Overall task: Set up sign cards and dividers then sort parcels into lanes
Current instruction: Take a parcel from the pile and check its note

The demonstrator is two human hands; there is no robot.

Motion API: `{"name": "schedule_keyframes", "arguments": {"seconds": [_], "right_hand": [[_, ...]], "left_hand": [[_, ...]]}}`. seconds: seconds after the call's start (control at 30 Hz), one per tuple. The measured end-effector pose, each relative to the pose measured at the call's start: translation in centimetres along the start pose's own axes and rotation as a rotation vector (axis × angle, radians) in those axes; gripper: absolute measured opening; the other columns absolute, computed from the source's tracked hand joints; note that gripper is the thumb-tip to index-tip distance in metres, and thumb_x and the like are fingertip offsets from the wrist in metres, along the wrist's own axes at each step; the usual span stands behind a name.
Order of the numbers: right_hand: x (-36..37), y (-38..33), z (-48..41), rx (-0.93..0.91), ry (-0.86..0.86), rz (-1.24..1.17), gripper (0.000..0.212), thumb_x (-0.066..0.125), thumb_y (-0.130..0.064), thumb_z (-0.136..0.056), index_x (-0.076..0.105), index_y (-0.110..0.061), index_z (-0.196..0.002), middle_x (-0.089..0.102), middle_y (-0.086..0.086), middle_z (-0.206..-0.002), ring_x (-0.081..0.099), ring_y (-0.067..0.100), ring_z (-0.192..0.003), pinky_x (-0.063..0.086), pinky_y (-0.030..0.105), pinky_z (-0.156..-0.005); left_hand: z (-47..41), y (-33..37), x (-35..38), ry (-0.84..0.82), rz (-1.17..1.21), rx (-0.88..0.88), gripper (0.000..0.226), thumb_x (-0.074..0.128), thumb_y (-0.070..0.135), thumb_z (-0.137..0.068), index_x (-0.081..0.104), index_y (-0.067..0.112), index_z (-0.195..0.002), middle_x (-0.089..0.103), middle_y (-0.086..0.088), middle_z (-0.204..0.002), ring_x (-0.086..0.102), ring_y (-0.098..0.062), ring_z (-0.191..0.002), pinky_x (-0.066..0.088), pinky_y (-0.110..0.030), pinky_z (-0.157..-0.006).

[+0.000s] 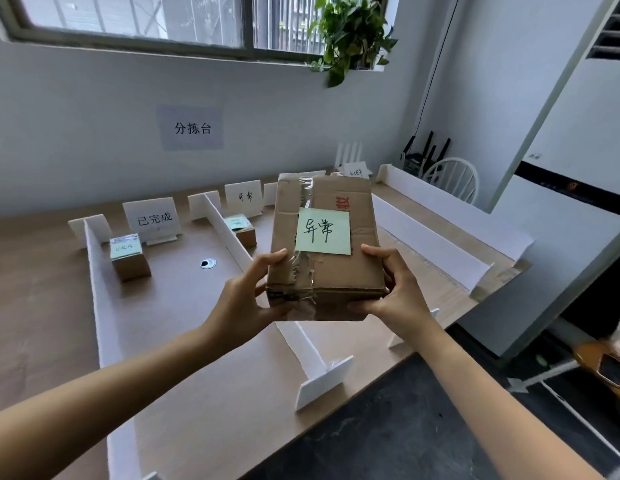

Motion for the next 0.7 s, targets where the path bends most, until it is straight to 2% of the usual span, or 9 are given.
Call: {"name": "schedule_keyframes", "arguments": {"seconds": [0.1,0.23,0.33,0.43,0.53,0.6,0.7], "right_hand": [[-2.9,1.6,-2.6,-0.007,-0.026,0.019,0.078,0.078,0.018,-0.062,0.052,-0.031,-0.117,0.057,-0.010,-0.122,0.060,0.002,-0.108,0.054,0.018,-0.076],[-6.6,3.9,-5.9,-0.018,-0.094,0.086,0.077,0.073,0.020,-0.066,0.052,-0.032,-0.119,0.055,-0.018,-0.120,0.057,-0.011,-0.104,0.053,0.014,-0.072],[-8.7,5.8,-7.9,-0.011,-0.131,0.105,0.075,0.072,0.019,-0.066,0.054,-0.029,-0.119,0.056,-0.021,-0.117,0.057,-0.015,-0.103,0.052,0.012,-0.073],[-10.2,7.8,-9.8,-0.011,-0.172,0.119,0.074,0.069,0.022,-0.067,0.056,-0.030,-0.117,0.057,-0.022,-0.115,0.056,-0.017,-0.101,0.051,0.011,-0.074],[-10.7,10.0,-11.2,0.009,-0.201,0.119,0.074,0.063,0.023,-0.067,0.058,-0.032,-0.117,0.059,-0.018,-0.117,0.058,-0.007,-0.106,0.054,0.016,-0.078],[-10.6,11.5,-12.0,0.031,-0.219,0.115,0.074,0.061,0.022,-0.066,0.059,-0.032,-0.116,0.060,-0.017,-0.117,0.060,0.002,-0.107,0.056,0.022,-0.081],[-10.1,13.3,-12.8,0.066,-0.230,0.145,0.075,0.057,0.020,-0.064,0.060,-0.033,-0.116,0.060,-0.022,-0.111,0.062,0.002,-0.100,0.055,0.022,-0.081]], "left_hand": [[-2.2,-0.6,2.7,0.027,0.018,-0.033,0.070,0.073,0.027,-0.071,0.037,0.037,-0.131,0.053,0.022,-0.123,0.054,0.005,-0.115,0.044,-0.014,-0.095],[-4.9,-1.4,6.5,0.063,0.023,-0.069,0.069,0.075,0.023,-0.072,0.040,0.034,-0.130,0.053,0.026,-0.123,0.053,0.008,-0.115,0.045,-0.014,-0.095],[-6.5,-2.1,8.9,0.104,0.031,-0.119,0.067,0.075,0.023,-0.072,0.041,0.035,-0.128,0.054,0.026,-0.123,0.053,0.008,-0.115,0.045,-0.013,-0.094],[-7.4,-3.1,11.0,0.136,-0.001,-0.151,0.069,0.077,0.014,-0.073,0.040,0.037,-0.127,0.051,0.023,-0.125,0.051,0.011,-0.115,0.045,-0.013,-0.093],[-7.7,-4.7,12.6,0.180,-0.019,-0.205,0.076,0.080,0.005,-0.072,0.041,0.047,-0.122,0.056,0.025,-0.122,0.054,0.007,-0.114,0.047,-0.013,-0.091],[-7.9,-5.5,13.4,0.196,-0.040,-0.239,0.080,0.079,0.004,-0.072,0.039,0.056,-0.118,0.056,0.021,-0.122,0.055,0.007,-0.112,0.047,-0.012,-0.090],[-8.2,-6.8,14.4,0.174,-0.071,-0.290,0.083,0.078,0.006,-0.074,0.034,0.064,-0.115,0.051,0.028,-0.122,0.050,0.017,-0.111,0.042,-0.006,-0.089]]}}
Point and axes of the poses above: each hand's wrist, its own z-axis away from the middle knuckle, its own x-axis out of the palm, y = z × x, the point moved 6 cm from there along -z, towards the middle knuckle
